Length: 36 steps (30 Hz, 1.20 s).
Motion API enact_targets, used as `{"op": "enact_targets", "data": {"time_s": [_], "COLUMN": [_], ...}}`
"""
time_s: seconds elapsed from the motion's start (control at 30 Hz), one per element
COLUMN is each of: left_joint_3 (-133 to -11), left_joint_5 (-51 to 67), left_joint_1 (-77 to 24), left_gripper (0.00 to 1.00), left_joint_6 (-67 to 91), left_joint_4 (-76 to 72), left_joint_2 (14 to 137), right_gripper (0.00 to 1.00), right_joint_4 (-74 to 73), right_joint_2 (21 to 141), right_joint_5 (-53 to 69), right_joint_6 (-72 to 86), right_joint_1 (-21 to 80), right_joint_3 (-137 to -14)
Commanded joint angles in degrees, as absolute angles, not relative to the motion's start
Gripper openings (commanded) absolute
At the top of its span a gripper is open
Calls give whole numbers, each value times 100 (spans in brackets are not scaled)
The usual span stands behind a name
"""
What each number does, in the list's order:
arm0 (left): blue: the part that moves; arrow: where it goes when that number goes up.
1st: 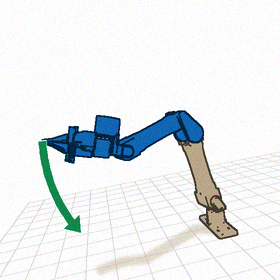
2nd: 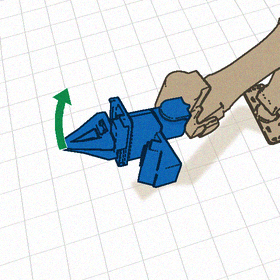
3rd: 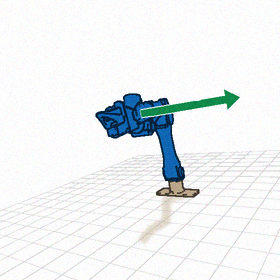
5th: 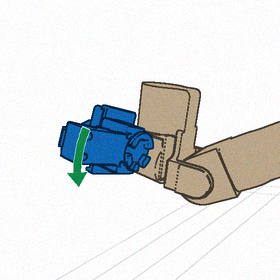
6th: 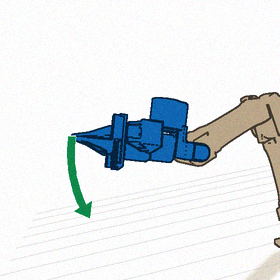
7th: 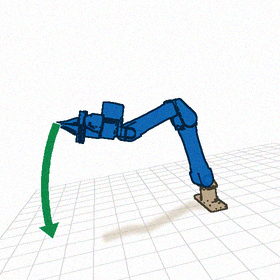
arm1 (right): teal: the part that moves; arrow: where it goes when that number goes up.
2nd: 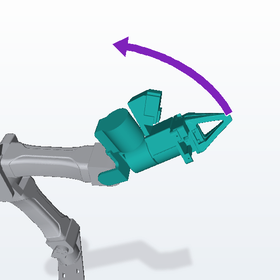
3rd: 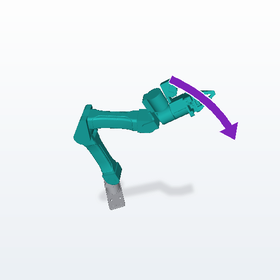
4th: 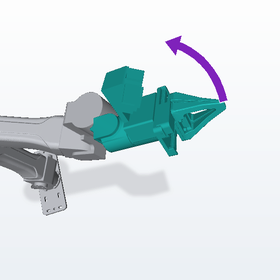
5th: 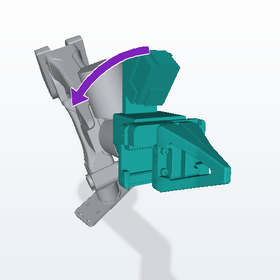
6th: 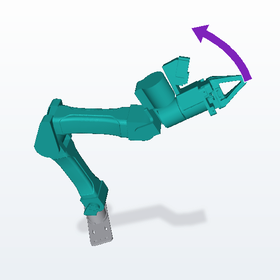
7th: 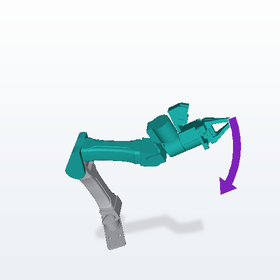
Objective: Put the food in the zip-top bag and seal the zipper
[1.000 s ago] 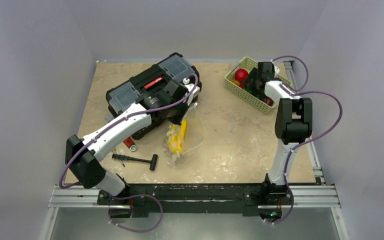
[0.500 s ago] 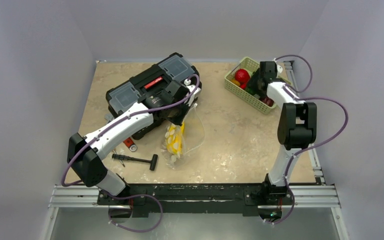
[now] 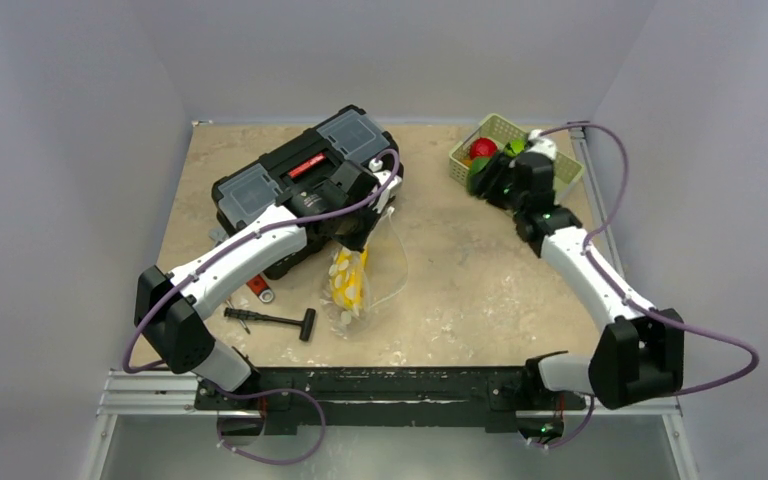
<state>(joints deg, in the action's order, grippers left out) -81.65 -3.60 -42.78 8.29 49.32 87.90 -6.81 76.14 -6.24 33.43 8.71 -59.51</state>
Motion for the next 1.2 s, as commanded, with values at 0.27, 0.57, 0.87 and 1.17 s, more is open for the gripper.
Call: {"op": "enact_targets", "data": {"time_s": [0.27,0.57,0.87,1.17], "left_joint_3": [-8293,-8212,-8157,-8060], "left_joint_5": [211,547,773,1080], "left_joint_1": [-4202,-4062,-4028,-3938], "left_gripper": [0,0,0,0], "left_joint_6": [886,955,1006,1055], "left_joint_4": [4904,4746,4651,4456], "left_joint_2": [8780,8636,8501,8330], "right_gripper": [0,0,0,5], "right_joint_4": [-502,-179,1064,922], "right_joint_2": [5442,4731,5219,5665], "right_joint_5": [1301,1923,-870,-1620], "right_joint_6": [1961,1856,2660,3475], "right_joint_1": [3260,4513,5816,5827], "right_joint_3": [-4427,-4572,-3757,-3658]}}
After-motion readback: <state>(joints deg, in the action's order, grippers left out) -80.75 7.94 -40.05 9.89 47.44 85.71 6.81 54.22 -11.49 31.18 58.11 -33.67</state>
